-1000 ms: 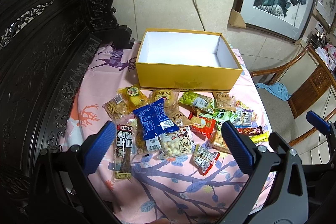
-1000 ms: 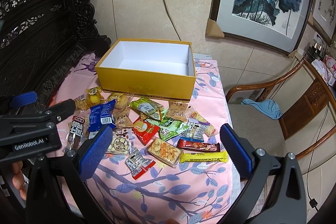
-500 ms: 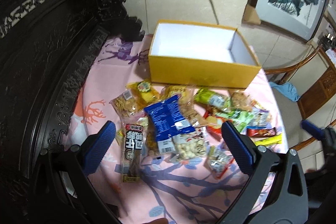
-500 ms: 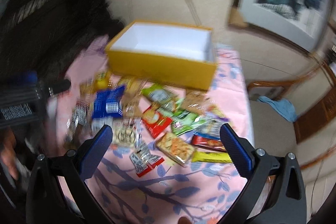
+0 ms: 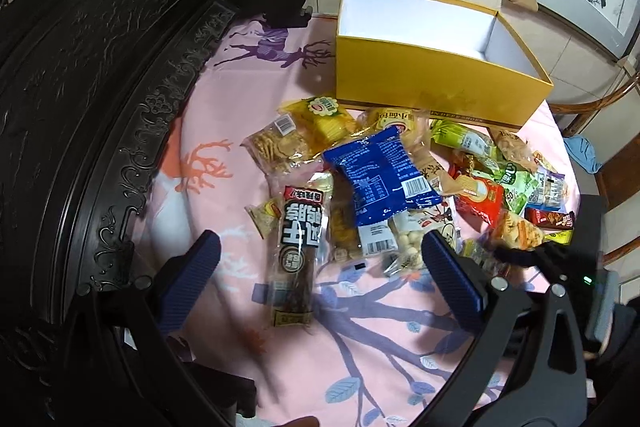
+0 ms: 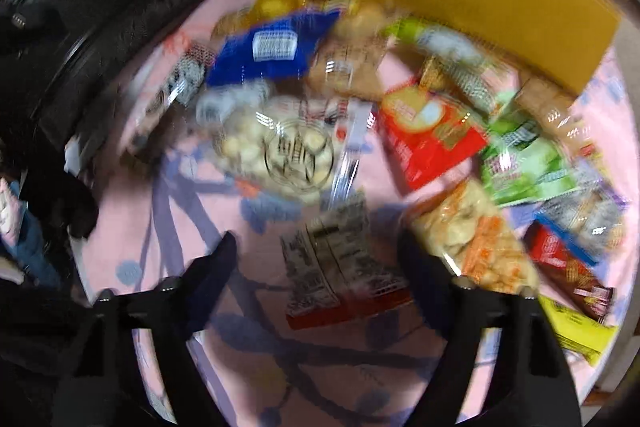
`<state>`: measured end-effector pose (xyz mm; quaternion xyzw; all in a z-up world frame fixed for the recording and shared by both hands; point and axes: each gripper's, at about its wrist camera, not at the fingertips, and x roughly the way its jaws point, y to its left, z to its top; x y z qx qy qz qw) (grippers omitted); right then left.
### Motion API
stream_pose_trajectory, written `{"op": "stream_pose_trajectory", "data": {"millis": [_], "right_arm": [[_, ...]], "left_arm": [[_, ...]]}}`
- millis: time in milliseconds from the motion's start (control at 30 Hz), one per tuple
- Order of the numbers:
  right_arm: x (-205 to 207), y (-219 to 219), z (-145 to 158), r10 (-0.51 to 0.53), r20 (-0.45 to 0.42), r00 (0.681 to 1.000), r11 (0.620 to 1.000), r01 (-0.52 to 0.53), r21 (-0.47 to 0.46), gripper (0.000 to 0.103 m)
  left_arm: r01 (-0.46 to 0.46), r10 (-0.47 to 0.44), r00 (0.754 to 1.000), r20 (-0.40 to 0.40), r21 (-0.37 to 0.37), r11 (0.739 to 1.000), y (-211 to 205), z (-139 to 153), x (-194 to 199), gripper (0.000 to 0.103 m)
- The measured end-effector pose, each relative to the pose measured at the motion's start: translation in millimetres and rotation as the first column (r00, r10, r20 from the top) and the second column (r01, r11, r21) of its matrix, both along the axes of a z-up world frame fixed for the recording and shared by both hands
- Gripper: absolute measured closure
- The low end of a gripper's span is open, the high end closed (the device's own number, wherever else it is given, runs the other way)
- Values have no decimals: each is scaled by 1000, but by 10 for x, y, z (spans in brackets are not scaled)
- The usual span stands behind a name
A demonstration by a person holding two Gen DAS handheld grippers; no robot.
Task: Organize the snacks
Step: 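Grasp the blue snack bag with the left tool while the right tool grasps a clear snack pack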
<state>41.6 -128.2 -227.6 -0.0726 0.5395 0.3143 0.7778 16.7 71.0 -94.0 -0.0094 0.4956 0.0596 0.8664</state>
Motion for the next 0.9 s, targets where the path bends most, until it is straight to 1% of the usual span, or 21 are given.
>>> {"op": "stream_pose_trajectory", "data": {"millis": [33,67,100,133,167,233,333,367,433,500,567,600,667,733,767,800,833,867,900], "right_arm": [[13,-1,-54,8,-9,1000,1000,-8,-11,39],[-7,-12,-66,30,24,999,1000,-30,-1,41],[0,-17,-92,42,23,999,999,-41,-15,46],[-9,-17,-88,44,43,998,999,-43,-22,55],[-18,-36,-69,35,50,998,999,-33,-29,58],[-30,-83,-49,-10,32,999,1000,11,-24,64],[-143,-131,-24,-47,32,998,998,49,-37,64],[-225,-146,-26,-70,34,997,997,71,-38,64],[-242,-197,-72,-103,42,994,994,105,-39,64],[-241,-197,-75,-124,44,991,991,126,-40,64],[-250,-231,-65,-135,40,990,990,137,-41,64],[-266,-251,-65,-138,40,990,989,139,-40,64],[-265,-254,-71,-142,39,989,989,143,-38,64],[-293,-287,-60,-143,41,989,989,145,-41,64],[-309,-314,-55,-146,41,988,988,148,-41,64],[-323,-337,-52,-150,40,988,988,151,-40,64],[-313,-299,-63,-152,39,988,987,153,-39,63],[-289,-257,-69,-155,37,987,987,156,-40,63],[-288,-253,-65,-156,35,987,987,157,-40,64]], "left_arm": [[4,-4,1000,0,1,1000,13,-8,-3,2],[11,-11,1000,0,7,1000,22,-21,-13,2],[16,-16,1000,0,13,1000,19,-33,-18,2],[22,-22,1000,-1,24,999,8,-55,-26,2],[29,-29,1000,-6,33,999,-4,-79,-32,2],[43,-43,999,-21,30,999,-51,-174,-15,2],[46,-46,999,-29,0,999,-139,-331,113,2],[43,-43,999,-32,-14,999,-192,-399,224,2],[45,-46,998,-37,-28,999,-289,-500,415,2],[33,-33,998,-51,-12,999,-413,-616,662,2],[24,-23,998,-59,24,999,-520,-701,874,2],[12,-8,997,-71,55,998,-575,-757,1012,2],[3,3,996,-92,62,998,-616,-837,1138,2],[-4,16,985,-170,74,997,-623,-986,1273,2],[-8,23,980,-197,78,997,-617,-1037,1292,3],[-17,33,975,-221,72,997,-598,-1091,1304,5],[-29,42,975,-219,63,998,-583,-1112,1290,7],[-36,46,976,-212,51,998,-577,-1131,1265,15],[-37,45,976,-214,42,998,-571,-1155,1250,26]]}}
